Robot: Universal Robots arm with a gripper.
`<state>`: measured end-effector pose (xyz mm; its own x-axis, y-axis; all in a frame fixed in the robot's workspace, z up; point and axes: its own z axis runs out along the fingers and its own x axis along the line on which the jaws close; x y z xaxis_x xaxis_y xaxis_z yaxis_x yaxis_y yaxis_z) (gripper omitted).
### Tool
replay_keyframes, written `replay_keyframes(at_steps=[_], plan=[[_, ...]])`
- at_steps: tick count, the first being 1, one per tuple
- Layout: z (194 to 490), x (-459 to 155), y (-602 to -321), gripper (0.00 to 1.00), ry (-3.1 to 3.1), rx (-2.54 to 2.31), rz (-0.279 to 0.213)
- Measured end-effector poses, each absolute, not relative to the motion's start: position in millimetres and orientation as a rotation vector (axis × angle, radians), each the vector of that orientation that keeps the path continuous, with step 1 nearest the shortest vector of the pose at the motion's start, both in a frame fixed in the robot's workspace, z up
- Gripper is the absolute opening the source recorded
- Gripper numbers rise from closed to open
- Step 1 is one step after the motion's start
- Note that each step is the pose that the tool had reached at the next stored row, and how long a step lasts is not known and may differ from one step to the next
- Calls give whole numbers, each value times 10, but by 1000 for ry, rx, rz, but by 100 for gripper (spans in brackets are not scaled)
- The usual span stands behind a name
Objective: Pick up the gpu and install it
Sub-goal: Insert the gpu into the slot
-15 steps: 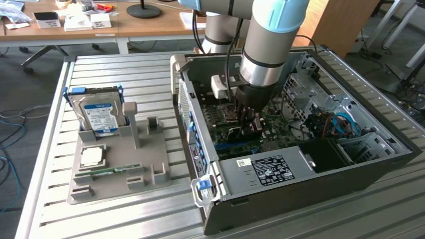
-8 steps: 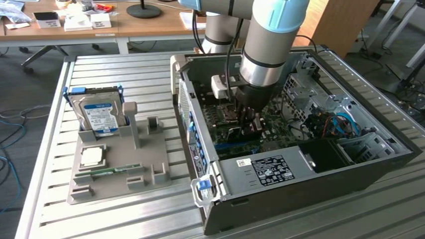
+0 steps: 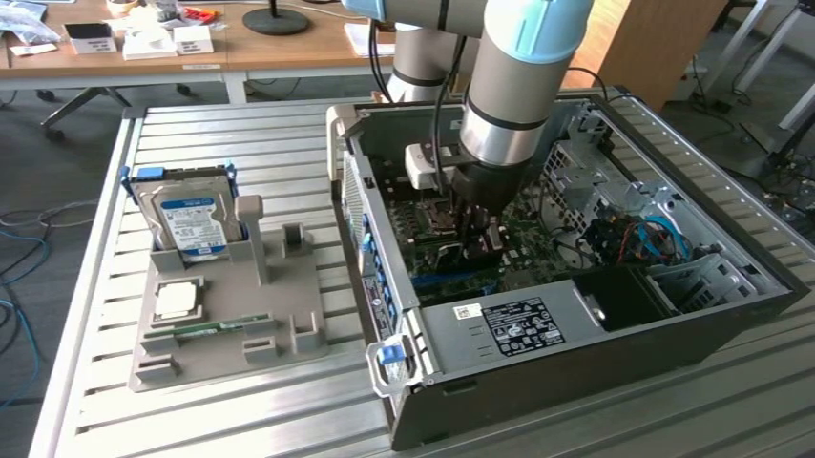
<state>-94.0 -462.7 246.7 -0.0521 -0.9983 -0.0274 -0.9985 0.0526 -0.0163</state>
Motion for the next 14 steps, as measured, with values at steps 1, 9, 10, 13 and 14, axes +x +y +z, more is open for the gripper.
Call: replay_keyframes(at_steps=[1,9,10,13,14], plan=[[2464,-941,-4627,27,2256,-2141,11],[2451,-942,-4627,27,2257,-2141,11],[2449,-942,-4627,27,2257,-2141,11],[2436,-942,-4626,27,2256,-2141,11],[2437,-942,-4626,27,2256,-2141,11]])
